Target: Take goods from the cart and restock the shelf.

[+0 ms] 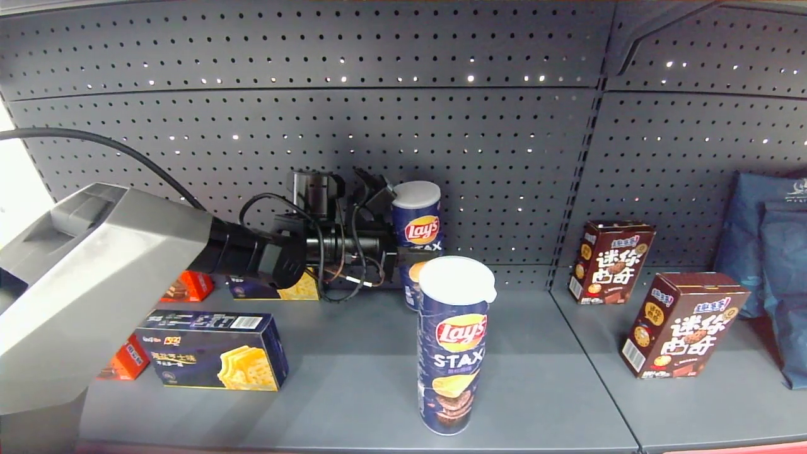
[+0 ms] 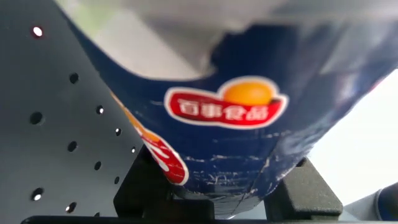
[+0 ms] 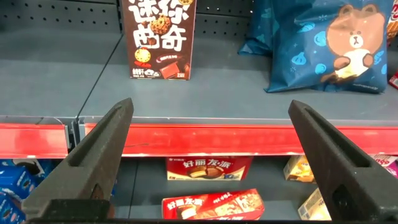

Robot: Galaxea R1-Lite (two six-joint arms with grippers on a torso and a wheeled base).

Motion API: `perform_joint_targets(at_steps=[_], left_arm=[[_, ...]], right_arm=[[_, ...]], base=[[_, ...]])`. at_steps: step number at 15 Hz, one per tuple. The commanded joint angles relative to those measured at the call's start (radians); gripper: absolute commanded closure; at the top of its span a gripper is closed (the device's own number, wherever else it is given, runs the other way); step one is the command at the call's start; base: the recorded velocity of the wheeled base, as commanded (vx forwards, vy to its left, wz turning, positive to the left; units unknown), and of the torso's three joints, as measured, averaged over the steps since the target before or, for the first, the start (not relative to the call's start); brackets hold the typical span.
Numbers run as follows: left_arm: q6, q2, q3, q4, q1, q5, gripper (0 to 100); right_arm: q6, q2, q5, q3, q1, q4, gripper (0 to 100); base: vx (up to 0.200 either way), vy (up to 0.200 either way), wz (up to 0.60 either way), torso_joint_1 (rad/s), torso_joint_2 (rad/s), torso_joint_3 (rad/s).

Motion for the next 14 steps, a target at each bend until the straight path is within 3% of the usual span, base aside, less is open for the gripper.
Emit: perform_joint_targets(at_steps=[1,14], left_arm=[[0.0,0.015,-0.004,0.0,-0.003,0.0,100],[0.014,0.015,0.014,0.003,-0.02,0.0,100]], right_arm=[[0.0,0.004,0.0,0.0,0.001,0.0,0],[0.001,0.004,0.004,0.0,0.001,0.0,0]], base=[[0.0,0.0,0.0,0.0,0.0,0.0],[0.0,0.0,0.0,0.0,0.0,0.0]])
